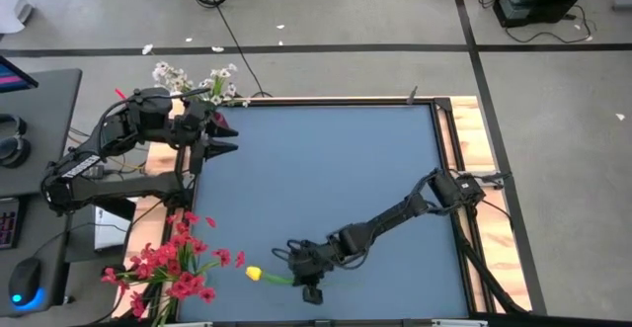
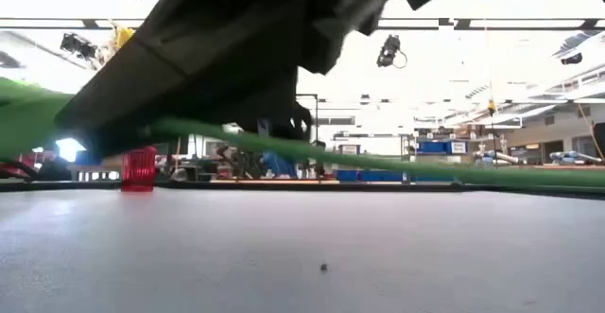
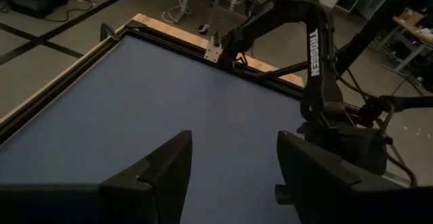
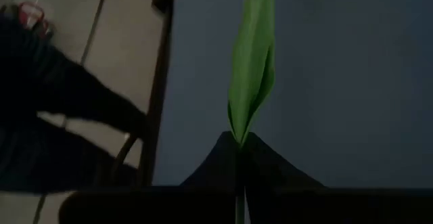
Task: Sort flowers into vase by color
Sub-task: Put the yellow flower into the pink vase
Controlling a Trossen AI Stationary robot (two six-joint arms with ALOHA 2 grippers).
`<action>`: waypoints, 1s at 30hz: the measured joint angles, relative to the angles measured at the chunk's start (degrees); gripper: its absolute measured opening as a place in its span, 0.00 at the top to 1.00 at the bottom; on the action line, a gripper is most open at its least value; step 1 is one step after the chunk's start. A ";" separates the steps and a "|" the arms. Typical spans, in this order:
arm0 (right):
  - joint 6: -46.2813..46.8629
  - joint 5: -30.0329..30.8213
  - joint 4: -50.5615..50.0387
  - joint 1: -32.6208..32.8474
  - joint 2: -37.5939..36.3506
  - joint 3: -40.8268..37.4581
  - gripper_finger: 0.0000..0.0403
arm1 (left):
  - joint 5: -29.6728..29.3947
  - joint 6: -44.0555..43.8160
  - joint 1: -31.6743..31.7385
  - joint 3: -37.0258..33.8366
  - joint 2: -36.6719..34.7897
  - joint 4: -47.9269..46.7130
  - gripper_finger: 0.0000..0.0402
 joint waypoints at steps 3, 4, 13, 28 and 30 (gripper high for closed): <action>-0.39 0.57 -0.70 -1.68 -1.40 0.00 0.97 | -0.70 0.00 0.00 0.02 0.00 0.00 0.45; -0.41 0.73 -0.75 -2.25 -1.89 0.00 0.97 | -0.79 0.00 0.00 0.02 0.00 0.00 0.45; 0.62 15.37 -0.34 -7.71 -8.37 0.04 0.97 | -4.37 -2.54 0.00 0.02 -1.38 -0.10 0.45; -9.22 32.11 20.97 -19.60 -13.71 0.07 0.97 | -15.44 -5.04 0.00 0.04 -4.75 0.18 0.45; -10.90 29.91 25.97 -22.17 -13.71 0.07 0.97 | -17.43 -6.53 0.00 0.04 -4.66 0.75 0.45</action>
